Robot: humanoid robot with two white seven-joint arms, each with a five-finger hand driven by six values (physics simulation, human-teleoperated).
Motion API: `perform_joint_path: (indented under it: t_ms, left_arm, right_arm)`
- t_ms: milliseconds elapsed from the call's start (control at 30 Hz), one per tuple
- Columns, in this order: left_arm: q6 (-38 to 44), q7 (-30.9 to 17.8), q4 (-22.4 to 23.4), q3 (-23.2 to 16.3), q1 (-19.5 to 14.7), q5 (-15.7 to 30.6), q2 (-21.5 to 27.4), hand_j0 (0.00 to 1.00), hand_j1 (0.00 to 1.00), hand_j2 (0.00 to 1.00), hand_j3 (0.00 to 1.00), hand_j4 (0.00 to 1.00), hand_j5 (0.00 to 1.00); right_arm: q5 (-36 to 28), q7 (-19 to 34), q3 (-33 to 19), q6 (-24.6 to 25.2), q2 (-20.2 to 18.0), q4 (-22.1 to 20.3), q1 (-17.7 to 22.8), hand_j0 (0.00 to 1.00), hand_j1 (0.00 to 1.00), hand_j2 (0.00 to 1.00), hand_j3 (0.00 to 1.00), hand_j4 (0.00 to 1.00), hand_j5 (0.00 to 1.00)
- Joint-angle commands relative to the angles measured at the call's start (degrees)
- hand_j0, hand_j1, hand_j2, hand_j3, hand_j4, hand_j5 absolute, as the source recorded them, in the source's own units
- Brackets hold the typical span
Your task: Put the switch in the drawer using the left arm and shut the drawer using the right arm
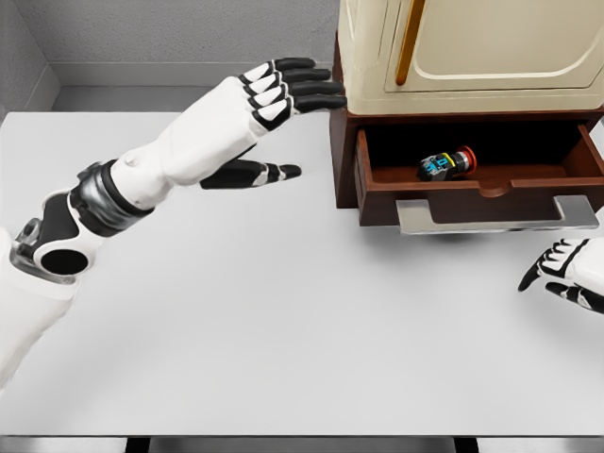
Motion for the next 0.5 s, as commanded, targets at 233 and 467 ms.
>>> perform_joint_path:
  t_ms: [233, 467]
  left_arm:
    - [-0.9, -0.4, 10.4, 6.6, 14.4, 20.6, 20.1, 1.0, 1.0, 1.0, 1.0, 1.0, 1.0]
    - [-0.9, -6.7, 29.4, 16.2, 18.5, 14.8, 12.9, 1.0, 1.0, 1.0, 1.0, 1.0, 1.0]
  right_arm:
    - [-5.0, -0.3, 0.0, 0.0, -0.5, 0.1, -1.1, 0.52, 0.52, 0.52, 0.52, 0.52, 0.52]
    - [-8.0, -0.4, 0.0, 0.0, -2.3, 0.0, -1.9, 0.52, 0.52, 0.52, 0.52, 0.52, 0.52]
